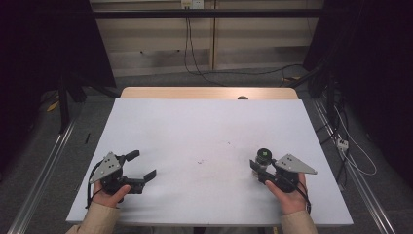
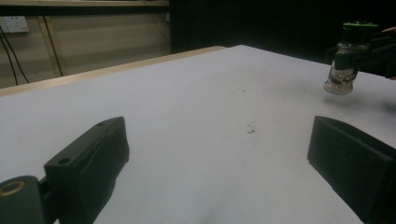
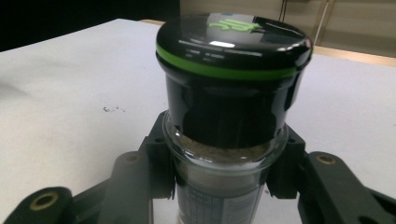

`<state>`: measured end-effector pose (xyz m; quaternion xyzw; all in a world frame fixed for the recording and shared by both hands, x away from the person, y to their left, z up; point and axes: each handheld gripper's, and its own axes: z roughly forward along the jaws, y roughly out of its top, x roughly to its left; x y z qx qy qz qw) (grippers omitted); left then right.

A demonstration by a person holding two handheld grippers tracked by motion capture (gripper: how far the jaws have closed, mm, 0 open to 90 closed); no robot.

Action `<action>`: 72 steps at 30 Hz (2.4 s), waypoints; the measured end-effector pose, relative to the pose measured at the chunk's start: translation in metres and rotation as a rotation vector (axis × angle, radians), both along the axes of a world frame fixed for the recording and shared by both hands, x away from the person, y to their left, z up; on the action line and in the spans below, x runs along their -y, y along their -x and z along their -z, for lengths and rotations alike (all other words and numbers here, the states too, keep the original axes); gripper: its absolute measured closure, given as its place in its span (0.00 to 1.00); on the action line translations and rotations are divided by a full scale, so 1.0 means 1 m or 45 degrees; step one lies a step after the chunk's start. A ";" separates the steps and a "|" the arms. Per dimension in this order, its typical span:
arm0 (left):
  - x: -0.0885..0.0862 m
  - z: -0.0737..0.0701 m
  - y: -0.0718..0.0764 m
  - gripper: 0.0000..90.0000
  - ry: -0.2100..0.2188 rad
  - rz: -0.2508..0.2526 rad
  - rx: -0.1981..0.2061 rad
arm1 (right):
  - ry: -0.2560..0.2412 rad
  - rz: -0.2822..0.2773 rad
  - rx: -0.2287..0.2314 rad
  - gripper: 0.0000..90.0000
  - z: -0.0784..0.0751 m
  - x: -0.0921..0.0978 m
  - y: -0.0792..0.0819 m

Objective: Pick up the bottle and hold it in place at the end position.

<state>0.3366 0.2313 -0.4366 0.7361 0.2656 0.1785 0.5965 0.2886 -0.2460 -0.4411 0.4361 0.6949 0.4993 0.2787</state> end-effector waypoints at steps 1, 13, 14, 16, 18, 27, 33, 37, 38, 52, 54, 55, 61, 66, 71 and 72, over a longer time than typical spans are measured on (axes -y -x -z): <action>0.000 0.000 0.000 0.06 0.000 -0.001 -0.002 | 0.002 -0.007 0.002 0.60 0.000 -0.002 -0.002; 0.001 0.001 -0.001 0.06 0.002 -0.002 -0.009 | 0.001 -0.061 0.011 0.60 -0.003 -0.022 -0.021; 0.001 0.001 -0.001 0.06 0.000 -0.002 -0.011 | -0.006 -0.068 0.007 0.60 -0.003 -0.024 -0.024; 0.001 0.001 -0.001 0.06 -0.008 0.005 -0.005 | -0.015 -0.070 0.008 0.60 -0.004 -0.026 -0.027; 0.001 0.001 -0.001 0.06 -0.007 0.004 -0.007 | -0.008 -0.082 0.013 0.60 -0.005 -0.028 -0.030; 0.003 0.001 -0.001 0.06 -0.011 0.006 -0.006 | -0.004 -0.104 0.018 0.60 -0.005 -0.041 -0.043; 0.003 0.001 -0.001 0.06 -0.009 0.005 -0.008 | 0.001 -0.114 0.027 0.60 -0.005 -0.048 -0.051; 0.003 0.001 -0.002 0.06 -0.009 0.006 -0.007 | 0.014 -0.140 0.030 0.60 -0.005 -0.054 -0.056; 0.003 0.001 -0.002 0.06 -0.011 0.004 -0.006 | 0.018 -0.144 0.032 0.60 -0.005 -0.055 -0.058; 0.003 0.003 -0.002 0.06 -0.006 0.002 -0.023 | 0.009 -0.189 0.029 0.60 -0.001 -0.071 -0.072; 0.004 0.003 -0.003 0.06 -0.011 0.006 -0.018 | 0.015 -0.192 0.032 0.60 -0.001 -0.072 -0.073; 0.004 0.003 -0.003 0.06 -0.008 0.006 -0.017 | 0.013 -0.194 0.035 0.60 -0.001 -0.073 -0.075; 0.005 0.004 -0.003 0.06 -0.011 0.006 -0.025 | 0.005 -0.201 0.042 0.60 -0.001 -0.077 -0.082; 0.004 0.004 -0.003 0.06 -0.017 0.010 -0.022 | 0.012 -0.208 0.039 0.60 0.000 -0.079 -0.085; 0.004 0.004 -0.003 0.06 -0.023 0.012 -0.020 | 0.012 -0.217 0.043 0.60 -0.001 -0.084 -0.090; 0.004 0.005 -0.003 0.06 -0.023 0.011 -0.021 | 0.014 -0.223 0.043 0.60 0.000 -0.087 -0.093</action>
